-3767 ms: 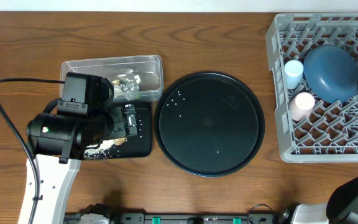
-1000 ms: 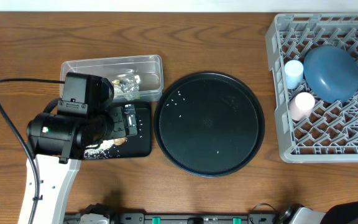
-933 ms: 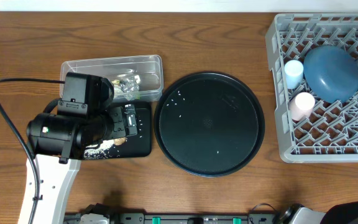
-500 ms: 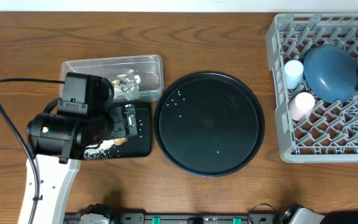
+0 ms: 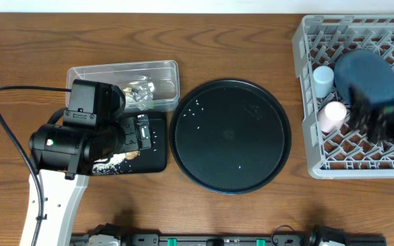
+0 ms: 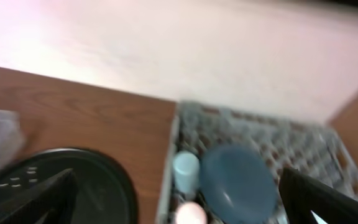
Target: Sort waste into correct bins and load items into the dishwasher rack
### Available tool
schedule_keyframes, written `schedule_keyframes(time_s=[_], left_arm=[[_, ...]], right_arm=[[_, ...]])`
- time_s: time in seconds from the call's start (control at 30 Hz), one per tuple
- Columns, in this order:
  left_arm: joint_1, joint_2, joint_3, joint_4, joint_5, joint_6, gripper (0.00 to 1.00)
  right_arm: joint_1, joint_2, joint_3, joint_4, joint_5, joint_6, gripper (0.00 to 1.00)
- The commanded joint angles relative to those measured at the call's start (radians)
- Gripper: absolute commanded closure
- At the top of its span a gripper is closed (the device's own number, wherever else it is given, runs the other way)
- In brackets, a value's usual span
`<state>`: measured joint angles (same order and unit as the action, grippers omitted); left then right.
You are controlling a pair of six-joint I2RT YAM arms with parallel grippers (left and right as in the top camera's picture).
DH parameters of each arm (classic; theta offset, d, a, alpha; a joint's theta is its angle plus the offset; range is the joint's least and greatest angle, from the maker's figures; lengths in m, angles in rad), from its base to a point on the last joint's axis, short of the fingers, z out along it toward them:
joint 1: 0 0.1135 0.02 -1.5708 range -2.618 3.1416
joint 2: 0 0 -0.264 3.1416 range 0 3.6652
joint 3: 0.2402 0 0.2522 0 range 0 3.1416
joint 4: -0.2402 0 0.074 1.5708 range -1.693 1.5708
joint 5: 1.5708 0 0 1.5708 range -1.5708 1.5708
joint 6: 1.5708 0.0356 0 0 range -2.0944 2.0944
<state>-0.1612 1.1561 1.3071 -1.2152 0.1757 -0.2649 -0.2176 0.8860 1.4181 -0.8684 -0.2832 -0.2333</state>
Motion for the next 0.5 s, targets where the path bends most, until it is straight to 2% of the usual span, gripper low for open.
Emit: schedule_keyframes(time_s=[0.0,0.33,0.47], left_arm=[[-0.002,0.000,0.005,-0.003,-0.012,0.002,0.02],[-0.002,0.000,0.005,-0.004,-0.012,0.002,0.02],[-0.002,0.000,0.005,-0.003,-0.012,0.002,0.02]], right_arm=[[0.076,-0.125,0.005,-0.007,-0.002,0.012,0.01],[0.152,-0.406,0.005,-0.015,0.036,0.008,0.01],[0.153,-0.498,0.005,-0.073,0.001,0.009,0.01]])
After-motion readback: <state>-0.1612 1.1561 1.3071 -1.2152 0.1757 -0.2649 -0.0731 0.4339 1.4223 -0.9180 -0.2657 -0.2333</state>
